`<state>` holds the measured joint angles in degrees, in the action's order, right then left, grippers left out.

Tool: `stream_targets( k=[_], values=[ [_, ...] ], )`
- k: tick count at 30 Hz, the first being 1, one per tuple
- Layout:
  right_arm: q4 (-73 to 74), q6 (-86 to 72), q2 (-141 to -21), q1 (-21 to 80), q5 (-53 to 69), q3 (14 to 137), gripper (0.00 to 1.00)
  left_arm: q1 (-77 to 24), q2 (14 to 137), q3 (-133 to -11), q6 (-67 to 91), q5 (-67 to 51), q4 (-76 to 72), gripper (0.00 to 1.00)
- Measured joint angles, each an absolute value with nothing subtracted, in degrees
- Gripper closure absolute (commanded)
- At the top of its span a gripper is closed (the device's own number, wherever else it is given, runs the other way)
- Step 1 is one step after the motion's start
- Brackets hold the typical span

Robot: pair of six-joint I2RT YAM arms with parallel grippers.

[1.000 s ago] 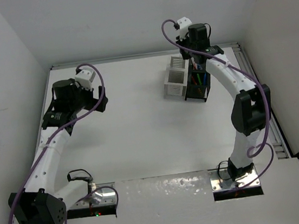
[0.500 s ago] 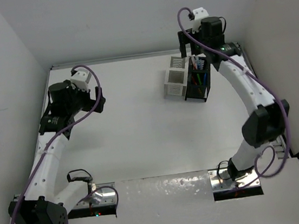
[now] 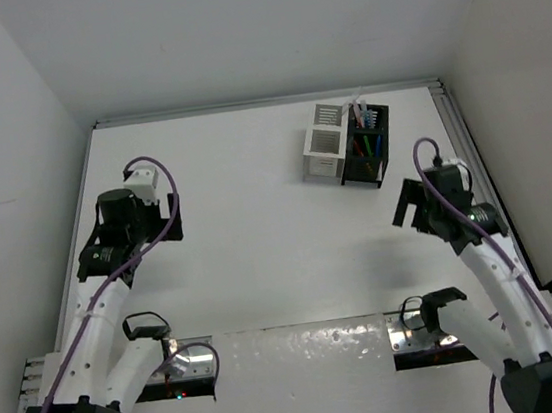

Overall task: Sort the stationery into containers
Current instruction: Reset both arms

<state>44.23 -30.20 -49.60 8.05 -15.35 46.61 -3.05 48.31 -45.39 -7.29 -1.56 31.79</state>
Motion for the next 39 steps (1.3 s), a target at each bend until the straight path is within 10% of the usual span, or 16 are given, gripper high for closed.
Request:
stream_targets(
  k=[39],
  values=[
    [63.1,-57.1,-28.1,6.8,-25.6,36.6,0.01,-5.2,39.7,-42.6,-7.0,2.8,30.1,0.0]
  ],
)
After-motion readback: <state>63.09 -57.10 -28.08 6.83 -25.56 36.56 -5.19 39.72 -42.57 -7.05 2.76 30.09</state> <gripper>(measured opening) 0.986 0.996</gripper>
